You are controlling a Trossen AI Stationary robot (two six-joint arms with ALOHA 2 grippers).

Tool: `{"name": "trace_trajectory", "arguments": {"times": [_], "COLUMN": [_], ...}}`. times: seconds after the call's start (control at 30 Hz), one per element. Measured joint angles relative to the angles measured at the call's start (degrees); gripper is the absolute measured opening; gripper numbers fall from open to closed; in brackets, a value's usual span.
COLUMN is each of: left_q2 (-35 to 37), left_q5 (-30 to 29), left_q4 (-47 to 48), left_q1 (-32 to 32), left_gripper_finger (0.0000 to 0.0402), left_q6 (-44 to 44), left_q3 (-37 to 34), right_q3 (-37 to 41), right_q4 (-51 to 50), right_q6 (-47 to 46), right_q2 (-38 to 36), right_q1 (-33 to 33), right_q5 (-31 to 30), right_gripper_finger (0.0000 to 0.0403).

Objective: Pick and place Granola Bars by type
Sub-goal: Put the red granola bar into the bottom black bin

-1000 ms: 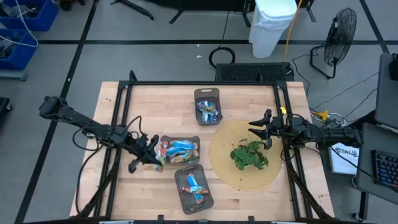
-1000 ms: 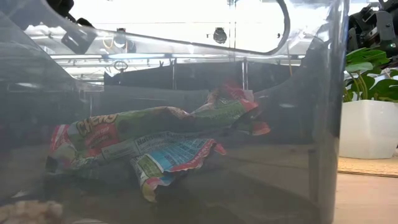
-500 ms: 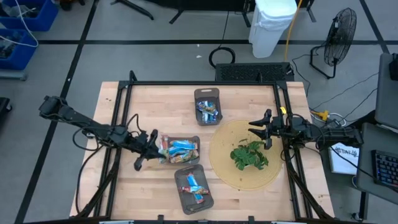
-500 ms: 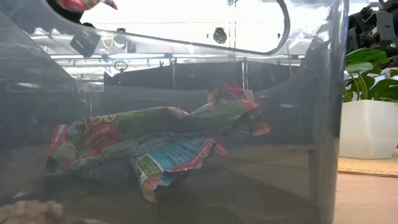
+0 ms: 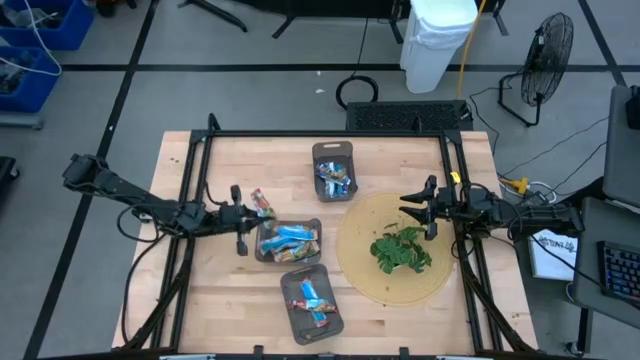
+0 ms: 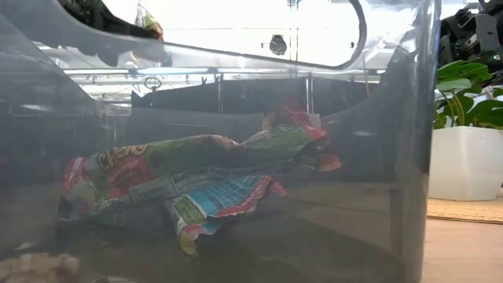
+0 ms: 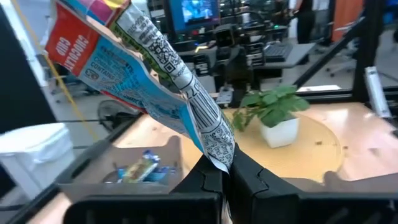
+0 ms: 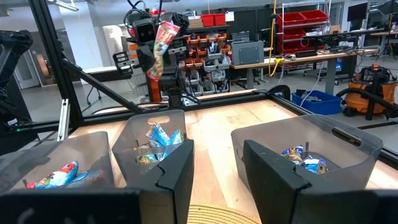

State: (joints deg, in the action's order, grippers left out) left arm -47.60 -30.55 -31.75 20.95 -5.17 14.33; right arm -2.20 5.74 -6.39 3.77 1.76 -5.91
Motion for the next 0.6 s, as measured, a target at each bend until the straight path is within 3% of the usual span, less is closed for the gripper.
{"name": "trace_trajectory", "arguments": {"times": [0.33,0.6], "left_q2": [0.0,-2.59], "left_q5": [-1.09,1.57], "left_q4": [-2.65,-2.01], "left_q1": [0.01,0.5], "left_gripper_finger": [0.0005,0.0004], "left_q6": [-1.41,1.95], "left_q3": [0.02,2.41], "right_q3": [0.0,-0.02], "right_q4": [0.0,0.0], "right_q6": [0.02,0.0], "right_q2": [0.0,-0.02], "right_q1": [0.0,0.0], "right_q5": [0.0,0.0], "right_gripper_finger": [0.013,0.013]}}
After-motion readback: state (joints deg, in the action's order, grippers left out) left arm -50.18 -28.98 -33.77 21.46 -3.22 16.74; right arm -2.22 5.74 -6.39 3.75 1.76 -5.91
